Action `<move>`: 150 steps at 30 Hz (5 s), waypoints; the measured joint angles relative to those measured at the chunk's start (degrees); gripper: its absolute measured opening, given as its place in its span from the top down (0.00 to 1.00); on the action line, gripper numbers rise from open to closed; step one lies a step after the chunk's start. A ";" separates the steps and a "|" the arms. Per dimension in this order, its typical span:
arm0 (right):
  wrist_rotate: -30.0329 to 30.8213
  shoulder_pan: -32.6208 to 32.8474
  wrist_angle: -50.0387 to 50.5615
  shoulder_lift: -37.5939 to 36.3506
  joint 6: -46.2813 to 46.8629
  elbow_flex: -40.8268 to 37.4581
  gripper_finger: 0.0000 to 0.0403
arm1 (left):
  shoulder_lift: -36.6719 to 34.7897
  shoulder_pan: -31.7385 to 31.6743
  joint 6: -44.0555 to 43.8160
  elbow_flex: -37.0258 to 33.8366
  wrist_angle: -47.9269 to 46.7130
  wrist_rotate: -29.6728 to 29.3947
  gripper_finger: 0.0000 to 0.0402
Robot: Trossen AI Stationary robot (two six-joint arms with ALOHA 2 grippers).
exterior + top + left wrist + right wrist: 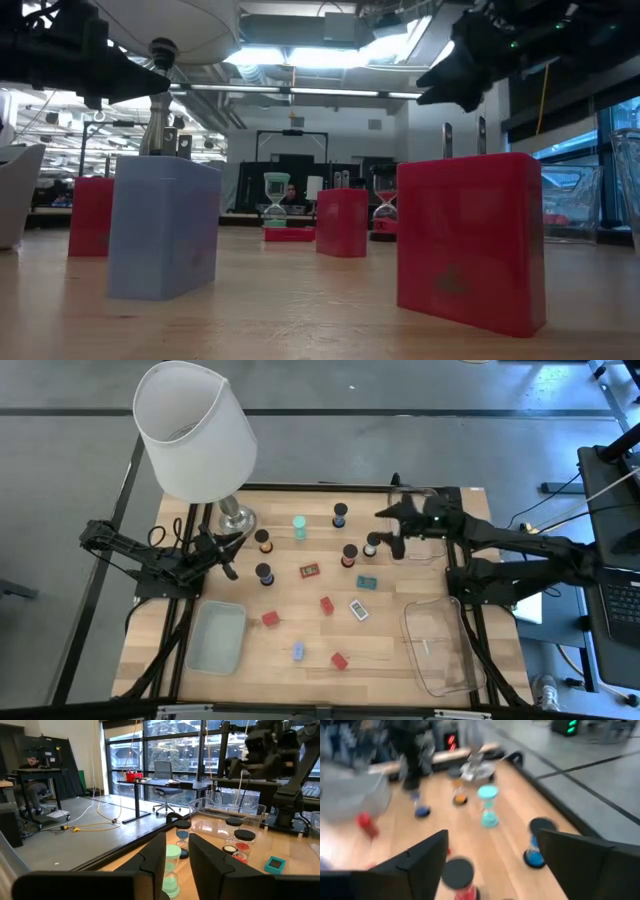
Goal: Pick & Place Office items
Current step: Put the white sand timer into the top transparent bin, then put the pink sand timer into the top transparent bin
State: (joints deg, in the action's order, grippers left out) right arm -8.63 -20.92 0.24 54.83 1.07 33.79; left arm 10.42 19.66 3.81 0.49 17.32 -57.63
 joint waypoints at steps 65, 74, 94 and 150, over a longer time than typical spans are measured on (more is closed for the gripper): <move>16.68 3.47 12.42 18.22 -1.71 2.61 0.47 | 0.00 0.00 0.00 0.02 -0.90 -1.88 0.77; 27.42 -0.45 27.92 16.05 -3.22 16.24 0.48 | 0.00 0.00 0.00 0.01 -0.87 -1.77 0.77; 28.07 -20.93 38.57 13.59 0.47 21.46 0.47 | 0.57 -1.40 -20.99 0.02 3.54 -21.24 0.78; 24.87 -27.13 18.64 8.78 9.24 10.14 0.18 | 0.61 -1.40 -21.09 0.02 3.43 -20.06 0.78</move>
State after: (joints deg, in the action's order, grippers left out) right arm 16.24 -48.05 18.88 63.61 10.31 43.93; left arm 11.03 18.26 -17.27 0.51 20.75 -77.69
